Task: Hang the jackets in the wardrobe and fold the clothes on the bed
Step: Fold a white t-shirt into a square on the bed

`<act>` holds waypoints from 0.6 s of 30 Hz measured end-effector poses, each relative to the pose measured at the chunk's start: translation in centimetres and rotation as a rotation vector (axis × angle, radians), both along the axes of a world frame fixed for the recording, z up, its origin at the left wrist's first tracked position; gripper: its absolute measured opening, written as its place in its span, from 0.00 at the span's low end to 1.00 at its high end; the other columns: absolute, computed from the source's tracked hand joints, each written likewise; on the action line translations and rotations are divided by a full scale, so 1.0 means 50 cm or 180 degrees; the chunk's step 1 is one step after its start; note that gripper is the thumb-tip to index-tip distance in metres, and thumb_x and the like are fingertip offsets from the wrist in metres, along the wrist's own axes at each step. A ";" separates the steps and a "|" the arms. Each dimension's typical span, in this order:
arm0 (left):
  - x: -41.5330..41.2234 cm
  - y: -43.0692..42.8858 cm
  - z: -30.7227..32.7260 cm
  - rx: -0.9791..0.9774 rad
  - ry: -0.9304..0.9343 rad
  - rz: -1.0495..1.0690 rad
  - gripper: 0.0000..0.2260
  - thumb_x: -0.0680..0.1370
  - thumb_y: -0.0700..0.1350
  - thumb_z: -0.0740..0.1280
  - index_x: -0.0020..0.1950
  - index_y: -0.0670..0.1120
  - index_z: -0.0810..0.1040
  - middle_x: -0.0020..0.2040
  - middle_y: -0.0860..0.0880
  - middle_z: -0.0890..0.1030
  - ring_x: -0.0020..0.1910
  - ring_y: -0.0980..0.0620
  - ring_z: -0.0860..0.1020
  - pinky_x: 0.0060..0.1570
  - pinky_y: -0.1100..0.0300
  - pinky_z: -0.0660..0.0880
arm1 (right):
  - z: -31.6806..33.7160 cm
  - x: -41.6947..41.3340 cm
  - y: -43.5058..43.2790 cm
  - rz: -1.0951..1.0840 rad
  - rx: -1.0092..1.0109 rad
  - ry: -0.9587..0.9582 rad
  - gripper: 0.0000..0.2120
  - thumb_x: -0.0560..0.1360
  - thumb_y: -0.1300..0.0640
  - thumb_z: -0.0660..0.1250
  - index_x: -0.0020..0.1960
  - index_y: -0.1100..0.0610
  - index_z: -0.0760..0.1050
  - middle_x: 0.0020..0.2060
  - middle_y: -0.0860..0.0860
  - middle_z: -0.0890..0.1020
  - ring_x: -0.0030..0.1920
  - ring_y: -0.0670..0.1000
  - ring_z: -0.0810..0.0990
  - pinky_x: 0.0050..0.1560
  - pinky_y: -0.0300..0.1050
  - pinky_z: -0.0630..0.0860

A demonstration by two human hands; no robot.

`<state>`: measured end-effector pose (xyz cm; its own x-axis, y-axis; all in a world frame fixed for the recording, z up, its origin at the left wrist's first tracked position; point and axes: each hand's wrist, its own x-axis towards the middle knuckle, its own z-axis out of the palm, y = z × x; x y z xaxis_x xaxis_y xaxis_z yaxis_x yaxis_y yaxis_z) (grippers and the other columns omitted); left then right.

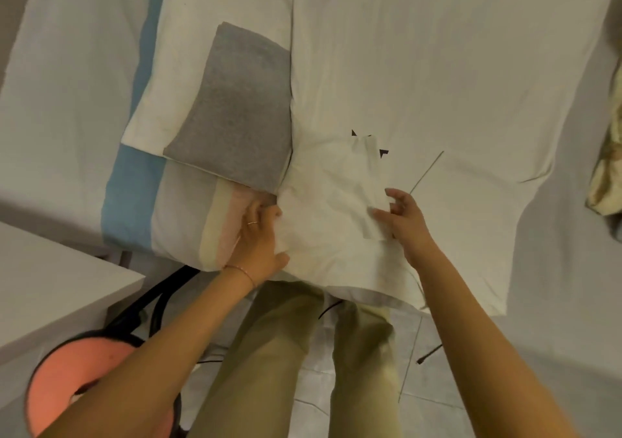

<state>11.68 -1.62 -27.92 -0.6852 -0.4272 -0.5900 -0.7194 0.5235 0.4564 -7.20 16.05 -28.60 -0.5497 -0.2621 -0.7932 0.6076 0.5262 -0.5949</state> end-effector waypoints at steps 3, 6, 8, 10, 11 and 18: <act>0.022 0.022 0.007 0.0191 0.0260 0.0013 0.21 0.73 0.34 0.66 0.64 0.46 0.65 0.64 0.46 0.61 0.54 0.50 0.68 0.56 0.56 0.71 | -0.011 0.021 0.000 0.0282 0.0108 0.0998 0.23 0.71 0.69 0.65 0.64 0.55 0.68 0.45 0.46 0.77 0.39 0.46 0.75 0.41 0.38 0.74; 0.047 0.037 0.011 0.0070 0.0364 -0.0058 0.13 0.74 0.33 0.62 0.55 0.46 0.72 0.53 0.45 0.70 0.47 0.48 0.71 0.50 0.55 0.74 | -0.004 0.037 0.009 0.0431 0.0173 0.1449 0.25 0.72 0.68 0.63 0.65 0.50 0.66 0.49 0.40 0.74 0.43 0.45 0.74 0.41 0.35 0.74; 0.063 0.036 0.013 0.0036 0.0397 0.0200 0.10 0.74 0.33 0.61 0.51 0.45 0.74 0.49 0.45 0.72 0.46 0.49 0.72 0.49 0.57 0.74 | -0.002 0.053 0.021 0.0447 0.0309 0.1645 0.26 0.73 0.67 0.63 0.67 0.49 0.64 0.56 0.44 0.72 0.46 0.46 0.74 0.44 0.36 0.75; 0.079 0.035 0.011 0.0019 0.0449 0.0578 0.11 0.75 0.33 0.62 0.53 0.46 0.75 0.50 0.47 0.75 0.46 0.51 0.73 0.48 0.60 0.72 | 0.006 0.068 0.036 0.0365 0.0369 0.1756 0.26 0.74 0.65 0.64 0.69 0.52 0.62 0.63 0.49 0.68 0.48 0.47 0.73 0.48 0.37 0.75; 0.086 0.038 0.013 0.0016 0.0432 0.0721 0.12 0.75 0.34 0.62 0.55 0.46 0.76 0.50 0.48 0.75 0.45 0.52 0.73 0.47 0.61 0.71 | 0.008 0.077 0.047 0.0425 0.0386 0.1846 0.26 0.75 0.63 0.64 0.70 0.53 0.62 0.65 0.51 0.67 0.52 0.48 0.73 0.52 0.39 0.74; 0.097 0.037 -0.001 -0.0534 0.0299 0.0173 0.18 0.67 0.27 0.66 0.54 0.42 0.75 0.51 0.41 0.75 0.51 0.42 0.72 0.50 0.54 0.70 | -0.011 0.086 0.255 0.2978 0.1554 0.2609 0.50 0.67 0.28 0.60 0.78 0.51 0.42 0.77 0.55 0.46 0.77 0.56 0.45 0.74 0.54 0.39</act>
<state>16.53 0.25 -27.99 -0.7071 -0.5519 -0.4420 -0.7070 0.5596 0.4324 -2.89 28.78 -29.16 -0.6797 -0.5852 -0.4422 -0.5360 0.8079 -0.2450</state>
